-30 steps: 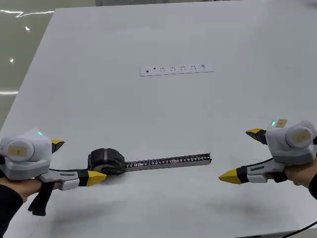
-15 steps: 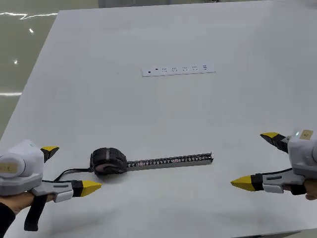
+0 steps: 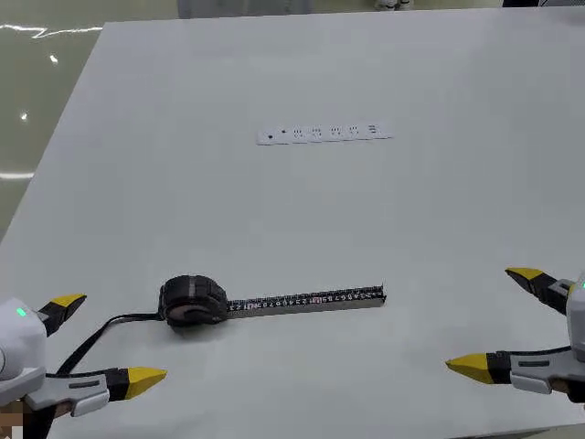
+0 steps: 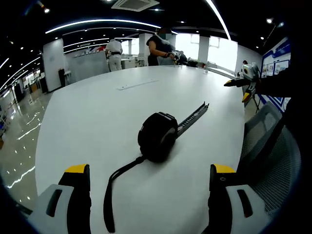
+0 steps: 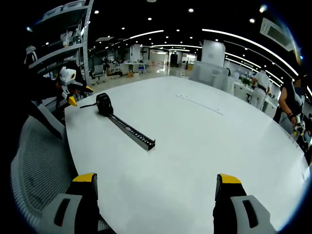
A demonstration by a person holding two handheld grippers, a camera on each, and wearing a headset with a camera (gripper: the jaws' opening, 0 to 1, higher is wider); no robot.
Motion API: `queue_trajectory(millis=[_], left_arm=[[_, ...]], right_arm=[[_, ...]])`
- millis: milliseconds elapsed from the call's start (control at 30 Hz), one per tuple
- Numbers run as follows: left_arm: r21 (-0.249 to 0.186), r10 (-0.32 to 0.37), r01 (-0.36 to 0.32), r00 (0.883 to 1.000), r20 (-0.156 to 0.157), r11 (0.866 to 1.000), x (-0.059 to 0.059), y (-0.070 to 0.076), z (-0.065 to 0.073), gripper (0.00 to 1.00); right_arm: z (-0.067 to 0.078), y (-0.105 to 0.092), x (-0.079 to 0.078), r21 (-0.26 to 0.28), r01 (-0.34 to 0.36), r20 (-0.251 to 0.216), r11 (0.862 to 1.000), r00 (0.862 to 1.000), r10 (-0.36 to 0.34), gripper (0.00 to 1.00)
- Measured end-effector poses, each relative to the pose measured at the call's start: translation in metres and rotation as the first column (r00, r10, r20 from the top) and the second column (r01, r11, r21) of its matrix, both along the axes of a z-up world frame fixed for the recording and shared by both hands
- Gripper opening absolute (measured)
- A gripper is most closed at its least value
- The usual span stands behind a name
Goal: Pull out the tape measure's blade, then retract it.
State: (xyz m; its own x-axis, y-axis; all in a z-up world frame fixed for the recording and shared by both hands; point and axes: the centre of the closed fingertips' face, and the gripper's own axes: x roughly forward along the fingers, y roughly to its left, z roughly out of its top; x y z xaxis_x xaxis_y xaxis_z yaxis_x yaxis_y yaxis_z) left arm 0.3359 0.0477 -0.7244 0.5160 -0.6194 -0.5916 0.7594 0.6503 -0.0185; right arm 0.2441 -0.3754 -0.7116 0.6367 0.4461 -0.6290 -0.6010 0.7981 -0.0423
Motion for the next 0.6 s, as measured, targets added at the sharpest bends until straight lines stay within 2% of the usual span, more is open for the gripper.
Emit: queue_trajectory(millis=[67, 167, 200, 433, 533, 600], left_arm=[[-0.006, 0.010, -0.010, 1.000, -0.013, 1.000, -0.002, 0.003, -0.002, 0.99], [0.003, 0.022, -0.022, 1.000, -0.013, 1.000, -0.003, 0.009, -0.004, 0.99], [0.008, 0.023, -0.023, 1.000, -0.004, 1.000, -0.003, 0.010, -0.003, 0.99], [-0.004, 0.000, 0.000, 1.000, -0.018, 1.000, -0.012, 0.007, -0.003, 0.99], [-0.017, 0.002, -0.002, 1.000, -0.016, 1.000, -0.014, 0.006, 0.000, 0.99], [-0.008, 0.002, -0.002, 1.000, -0.014, 1.000, -0.014, 0.008, -0.001, 0.99]], right_arm=[[-0.005, -0.003, -0.006, -0.001, 0.008, -0.017, 1.000, 1.000, -0.008, 0.99], [-0.004, -0.006, -0.013, 0.010, 0.024, -0.016, 1.000, 1.000, -0.023, 0.99], [-0.004, -0.006, -0.014, 0.010, 0.026, -0.016, 1.000, 1.000, -0.026, 0.99], [0.005, -0.014, -0.020, 0.011, 0.037, 0.004, 0.999, 0.999, -0.037, 0.99], [0.003, -0.016, -0.025, 0.024, 0.057, -0.022, 0.998, 0.998, -0.057, 0.99], [0.003, -0.016, -0.028, 0.022, 0.060, -0.020, 0.998, 0.998, -0.060, 0.99]])
